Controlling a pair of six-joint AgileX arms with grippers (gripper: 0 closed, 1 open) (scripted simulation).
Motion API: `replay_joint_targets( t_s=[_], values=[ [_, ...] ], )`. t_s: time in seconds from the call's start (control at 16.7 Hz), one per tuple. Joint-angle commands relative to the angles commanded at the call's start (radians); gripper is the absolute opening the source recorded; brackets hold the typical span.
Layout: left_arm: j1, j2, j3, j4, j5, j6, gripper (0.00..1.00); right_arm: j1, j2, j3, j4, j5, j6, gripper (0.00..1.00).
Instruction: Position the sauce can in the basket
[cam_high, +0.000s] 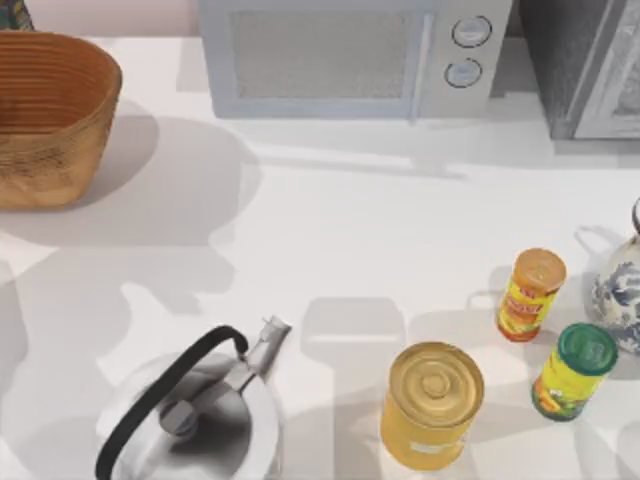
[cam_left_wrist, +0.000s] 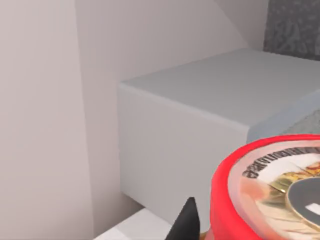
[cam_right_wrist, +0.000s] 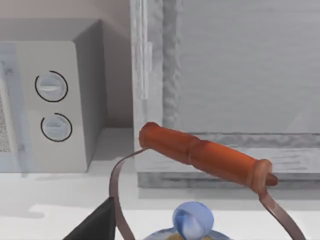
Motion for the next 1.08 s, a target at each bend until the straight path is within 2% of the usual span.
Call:
replay_joint_targets(
  t_s=[0.3,0.96,1.08],
  values=[
    [-0.006,0.006,-0.002,0.004,-0.005,0.001,0.0,0.0,0.0,0.0,0.0,0.0,0.0,1.0],
    [-0.135,0.105,0.033,0.115,-0.133,-0.043,0.0,0.0,0.0,0.0,0.0,0.0,0.0,1.0],
    [-0.138,0.107,0.034,0.117,-0.136,-0.044,0.0,0.0,0.0,0.0,0.0,0.0,0.0,1.0]
  ],
)
